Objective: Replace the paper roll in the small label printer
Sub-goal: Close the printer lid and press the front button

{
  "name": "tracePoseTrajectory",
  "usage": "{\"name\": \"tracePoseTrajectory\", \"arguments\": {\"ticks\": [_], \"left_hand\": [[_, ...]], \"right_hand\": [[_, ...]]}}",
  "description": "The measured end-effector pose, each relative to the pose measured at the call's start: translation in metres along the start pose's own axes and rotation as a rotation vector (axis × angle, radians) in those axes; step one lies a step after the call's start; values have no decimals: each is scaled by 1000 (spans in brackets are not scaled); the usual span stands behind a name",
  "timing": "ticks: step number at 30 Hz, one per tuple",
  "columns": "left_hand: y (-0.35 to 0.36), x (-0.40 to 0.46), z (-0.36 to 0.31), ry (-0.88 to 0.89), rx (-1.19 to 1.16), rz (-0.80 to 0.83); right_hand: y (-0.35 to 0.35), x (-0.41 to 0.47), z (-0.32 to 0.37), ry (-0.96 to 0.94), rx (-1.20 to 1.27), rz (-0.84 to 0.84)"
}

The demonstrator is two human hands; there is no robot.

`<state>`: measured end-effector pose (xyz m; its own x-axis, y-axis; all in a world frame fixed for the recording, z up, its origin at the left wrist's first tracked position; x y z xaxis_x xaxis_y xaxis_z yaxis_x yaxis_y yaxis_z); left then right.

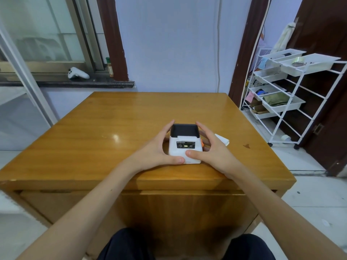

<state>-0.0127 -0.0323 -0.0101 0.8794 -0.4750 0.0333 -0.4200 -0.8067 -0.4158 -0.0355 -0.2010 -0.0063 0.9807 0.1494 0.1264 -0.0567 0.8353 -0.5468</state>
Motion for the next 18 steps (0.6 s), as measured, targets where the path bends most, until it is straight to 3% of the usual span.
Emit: {"name": "tracePoseTrajectory", "arguments": {"ticks": [18], "left_hand": [[0,3,2,21,8,0]], "right_hand": [[0,1,-3,19,-2,0]]}}
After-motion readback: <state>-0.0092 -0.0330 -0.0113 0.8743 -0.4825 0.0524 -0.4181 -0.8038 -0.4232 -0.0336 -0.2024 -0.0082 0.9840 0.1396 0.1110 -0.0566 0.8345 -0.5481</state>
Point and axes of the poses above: each hand's wrist, its own x-axis towards the middle knuckle, its own y-axis out of the palm, z = x × y, the point moved 8 cm from there along x, towards the middle knuckle, and after that the axes turned 14 degrees about -x, right-handed, at the moved point
